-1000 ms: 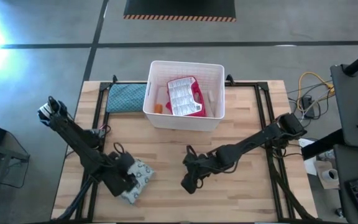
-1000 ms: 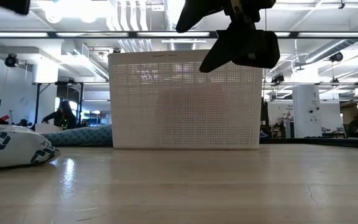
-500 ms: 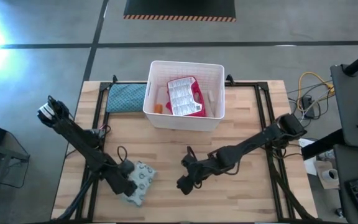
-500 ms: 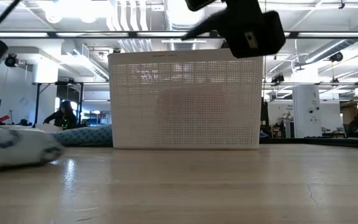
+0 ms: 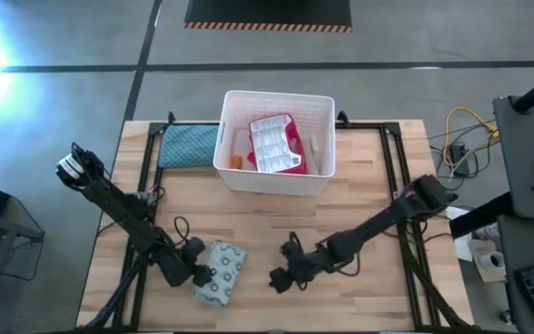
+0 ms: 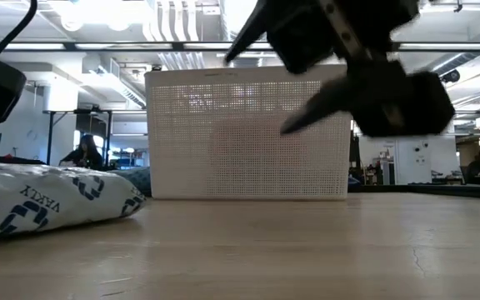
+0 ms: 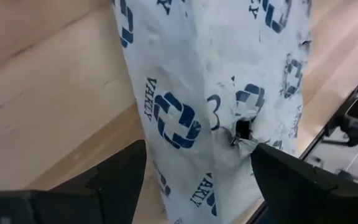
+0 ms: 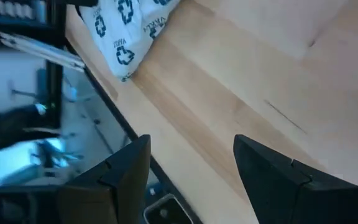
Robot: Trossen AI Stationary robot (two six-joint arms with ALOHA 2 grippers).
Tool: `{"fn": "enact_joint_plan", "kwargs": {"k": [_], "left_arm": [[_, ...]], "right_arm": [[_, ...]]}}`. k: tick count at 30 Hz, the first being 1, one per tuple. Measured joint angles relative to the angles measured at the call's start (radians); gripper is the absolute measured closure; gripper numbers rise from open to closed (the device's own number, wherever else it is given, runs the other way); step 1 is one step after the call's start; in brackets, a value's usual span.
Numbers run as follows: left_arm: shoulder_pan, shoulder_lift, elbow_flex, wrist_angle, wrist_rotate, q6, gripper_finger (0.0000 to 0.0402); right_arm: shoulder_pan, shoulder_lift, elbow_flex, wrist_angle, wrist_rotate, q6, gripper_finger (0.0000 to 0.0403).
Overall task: Pick & place medical supplies in basket/bin
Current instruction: Put the blue pads into the white bin
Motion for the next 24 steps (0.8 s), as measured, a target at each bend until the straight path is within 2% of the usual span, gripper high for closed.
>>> {"fn": "enact_joint_plan", "kwargs": {"k": [3, 6, 15, 24], "left_arm": [[0.001, 0.000, -0.001, 0.027, -0.056, -0.003, 0.0133], [0.007, 0.000, 0.000, 0.055, -0.117, -0.022, 0.0133], [0.033, 0.019, 0.000, 0.100, -0.151, -0.024, 0.0133], [0.032, 0.220, 0.082, 0.177, -0.115, -0.001, 0.0133]], "right_arm": [[0.002, 0.065, -0.028, 0.205, 0.035, 0.044, 0.0181], [0.001, 0.145, -0.002, 0.294, 0.074, 0.074, 0.0181], [-0.024, 0.333, 0.178, 0.283, 0.101, 0.121, 0.0181], [-0.042, 0.357, 0.263, 0.060, 0.147, 0.123, 0.0181]]}}
